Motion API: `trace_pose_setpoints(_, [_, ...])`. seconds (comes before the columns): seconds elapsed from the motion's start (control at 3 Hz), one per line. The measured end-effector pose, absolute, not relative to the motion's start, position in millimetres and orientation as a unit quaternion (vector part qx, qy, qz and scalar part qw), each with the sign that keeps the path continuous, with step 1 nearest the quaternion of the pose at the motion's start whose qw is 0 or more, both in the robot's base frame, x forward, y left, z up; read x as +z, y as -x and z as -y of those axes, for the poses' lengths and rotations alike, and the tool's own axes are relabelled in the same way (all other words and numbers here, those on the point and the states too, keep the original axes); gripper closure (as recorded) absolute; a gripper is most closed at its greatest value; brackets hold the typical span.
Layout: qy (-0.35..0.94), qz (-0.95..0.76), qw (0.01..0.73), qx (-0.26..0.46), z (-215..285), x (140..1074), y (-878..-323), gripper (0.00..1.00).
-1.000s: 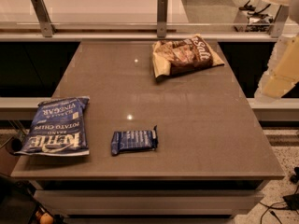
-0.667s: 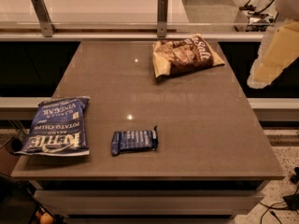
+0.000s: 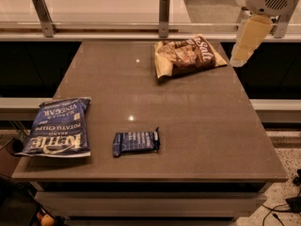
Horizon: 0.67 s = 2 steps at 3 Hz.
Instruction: Pick brown chip bag
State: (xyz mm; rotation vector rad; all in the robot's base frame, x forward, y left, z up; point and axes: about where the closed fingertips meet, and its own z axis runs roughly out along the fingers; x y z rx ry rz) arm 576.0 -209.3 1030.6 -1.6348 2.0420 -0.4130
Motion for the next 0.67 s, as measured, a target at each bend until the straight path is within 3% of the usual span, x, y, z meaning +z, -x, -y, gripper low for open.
trace_pose_setpoints(0.67, [0.593, -0.755, 0.259, -0.099, 216, 979, -667, 0.00])
